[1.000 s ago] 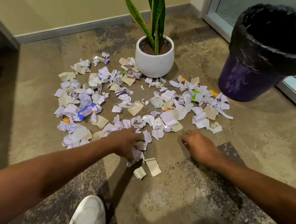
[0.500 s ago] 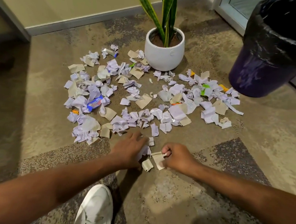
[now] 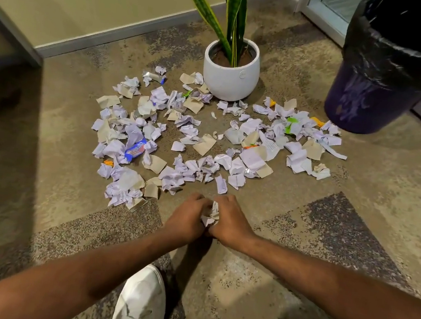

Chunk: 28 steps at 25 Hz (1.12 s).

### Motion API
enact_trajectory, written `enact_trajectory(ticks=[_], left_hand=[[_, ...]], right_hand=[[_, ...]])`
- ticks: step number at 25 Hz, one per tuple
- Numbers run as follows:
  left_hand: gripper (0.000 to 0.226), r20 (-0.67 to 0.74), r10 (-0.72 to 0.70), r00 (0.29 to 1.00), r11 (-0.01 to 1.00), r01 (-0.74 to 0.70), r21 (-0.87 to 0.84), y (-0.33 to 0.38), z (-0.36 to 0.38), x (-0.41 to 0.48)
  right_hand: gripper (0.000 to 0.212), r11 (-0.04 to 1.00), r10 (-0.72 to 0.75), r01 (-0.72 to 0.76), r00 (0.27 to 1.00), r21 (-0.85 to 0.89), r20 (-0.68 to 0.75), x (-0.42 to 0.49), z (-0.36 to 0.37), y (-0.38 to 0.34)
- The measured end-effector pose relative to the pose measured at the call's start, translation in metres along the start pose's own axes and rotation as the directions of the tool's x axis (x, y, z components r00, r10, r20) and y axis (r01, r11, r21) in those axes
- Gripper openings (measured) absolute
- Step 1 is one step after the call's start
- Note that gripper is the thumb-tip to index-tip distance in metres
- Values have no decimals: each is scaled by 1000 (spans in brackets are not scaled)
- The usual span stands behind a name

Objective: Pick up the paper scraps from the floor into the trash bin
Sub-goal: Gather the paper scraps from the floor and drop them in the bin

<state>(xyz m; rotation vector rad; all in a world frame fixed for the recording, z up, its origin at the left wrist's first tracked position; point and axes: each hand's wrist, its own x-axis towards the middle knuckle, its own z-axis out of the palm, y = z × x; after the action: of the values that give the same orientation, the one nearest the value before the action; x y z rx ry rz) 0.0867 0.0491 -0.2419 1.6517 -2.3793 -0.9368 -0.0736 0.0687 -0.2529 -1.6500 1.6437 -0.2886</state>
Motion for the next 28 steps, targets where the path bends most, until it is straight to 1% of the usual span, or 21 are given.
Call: enact_trajectory(ticks=[2, 3, 4, 6, 8, 10, 12, 14, 16, 18, 20, 22, 26, 28], left_hand=[[38, -32, -69, 997, 996, 67, -61, -2, -2, 5], [38, -38, -124, 992, 987, 119, -109, -3, -3, 7], [38, -31, -186, 982, 970, 178, -167, -3, -6, 10], [35, -12, -276, 961, 936, 266, -229, 0, -13, 16], [38, -25, -290, 957, 929, 275, -248, 5, -22, 28], [40, -44, -276, 960, 921, 251, -298, 20, -37, 41], [37, -77, -270, 960, 901, 223, -373, 41, -52, 56], [34, -101, -268, 958, 876, 199, -439, 72, -68, 75], [34, -131, -237, 963, 836, 134, -532, 108, -84, 96], [38, -177, -210, 961, 790, 60, -611, 148, -99, 114], [40, -179, -214, 960, 731, 37, -681, 190, -116, 133], [38, -187, -200, 962, 704, 9, -710, 233, -133, 155], [32, -214, -120, 970, 700, -70, -710, 320, -172, 186], [27, -201, -110, 974, 698, -68, -713, 359, -190, 187]], right_hand=[[43, 998, 2, -1, 1000, 55, -21, 4, -3, -3], [38, 996, 10, -8, 1000, 88, -24, 5, -7, -5], [37, 991, 27, -25, 1000, 132, -8, 6, -12, -6], [48, 973, 83, -90, 996, 215, 40, 9, -24, -9], [59, 936, 135, -148, 989, 318, 64, 13, -39, -11], [61, 901, 144, -160, 987, 404, 68, 15, -62, -15], [61, 895, 131, -134, 991, 425, 36, 17, -96, -20], [61, 912, 130, -112, 991, 395, -20, 18, -140, -21], [60, 931, 128, -95, 989, 351, -72, 23, -189, -18], [52, 940, 93, -62, 993, 335, -78, 27, -247, -17], [39, 950, 48, -23, 996, 312, -72, 23, -306, -23], [35, 960, 40, -4, 991, 279, -125, 15, -356, -26], [38, 928, 20, 64, 975, 366, -221, -9, -439, -25], [36, 905, 6, 94, 973, 415, -232, -21, -471, -25]])
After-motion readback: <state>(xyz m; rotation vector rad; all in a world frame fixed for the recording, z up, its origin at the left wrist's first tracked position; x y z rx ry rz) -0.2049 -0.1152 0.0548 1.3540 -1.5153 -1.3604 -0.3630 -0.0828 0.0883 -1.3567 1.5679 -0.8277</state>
